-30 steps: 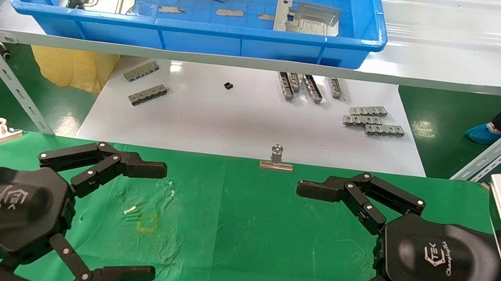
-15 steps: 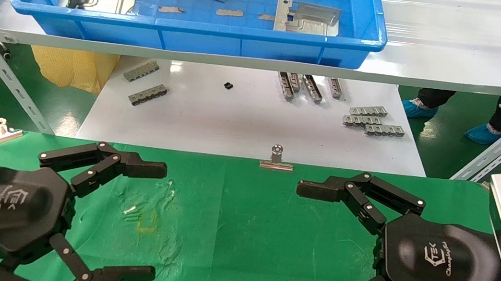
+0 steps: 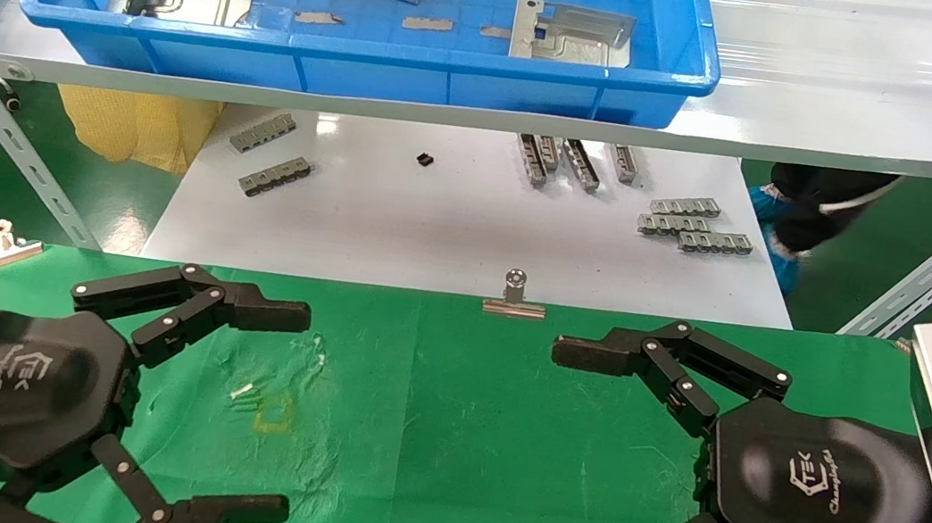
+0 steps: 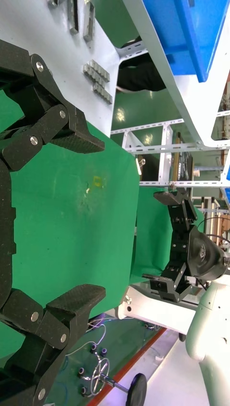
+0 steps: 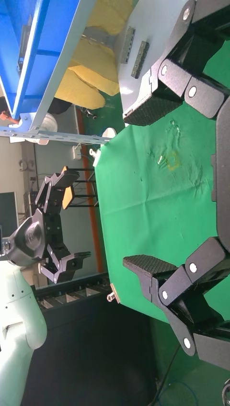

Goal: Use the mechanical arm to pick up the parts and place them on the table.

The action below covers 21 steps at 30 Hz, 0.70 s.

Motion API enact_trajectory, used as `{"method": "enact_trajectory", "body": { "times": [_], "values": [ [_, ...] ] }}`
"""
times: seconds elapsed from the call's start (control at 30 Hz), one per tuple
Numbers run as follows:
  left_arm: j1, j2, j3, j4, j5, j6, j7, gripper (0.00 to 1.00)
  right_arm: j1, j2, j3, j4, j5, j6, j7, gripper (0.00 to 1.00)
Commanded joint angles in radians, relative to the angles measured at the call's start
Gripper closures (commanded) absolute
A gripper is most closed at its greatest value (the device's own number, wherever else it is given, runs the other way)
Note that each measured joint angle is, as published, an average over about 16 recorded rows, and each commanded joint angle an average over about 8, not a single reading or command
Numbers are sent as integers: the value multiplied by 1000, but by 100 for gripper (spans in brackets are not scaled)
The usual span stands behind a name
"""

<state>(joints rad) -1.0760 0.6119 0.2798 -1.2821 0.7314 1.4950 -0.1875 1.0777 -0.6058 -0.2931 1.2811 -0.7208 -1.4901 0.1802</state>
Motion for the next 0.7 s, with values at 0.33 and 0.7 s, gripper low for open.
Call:
{"method": "enact_trajectory", "body": {
  "times": [0.33, 0.7],
  "values": [
    [0, 0, 0, 0, 0, 0, 0, 0, 0, 0, 0, 0, 0, 0, 0, 100],
    [0, 0, 0, 0, 0, 0, 0, 0, 0, 0, 0, 0, 0, 0, 0, 100]
  ]
}}
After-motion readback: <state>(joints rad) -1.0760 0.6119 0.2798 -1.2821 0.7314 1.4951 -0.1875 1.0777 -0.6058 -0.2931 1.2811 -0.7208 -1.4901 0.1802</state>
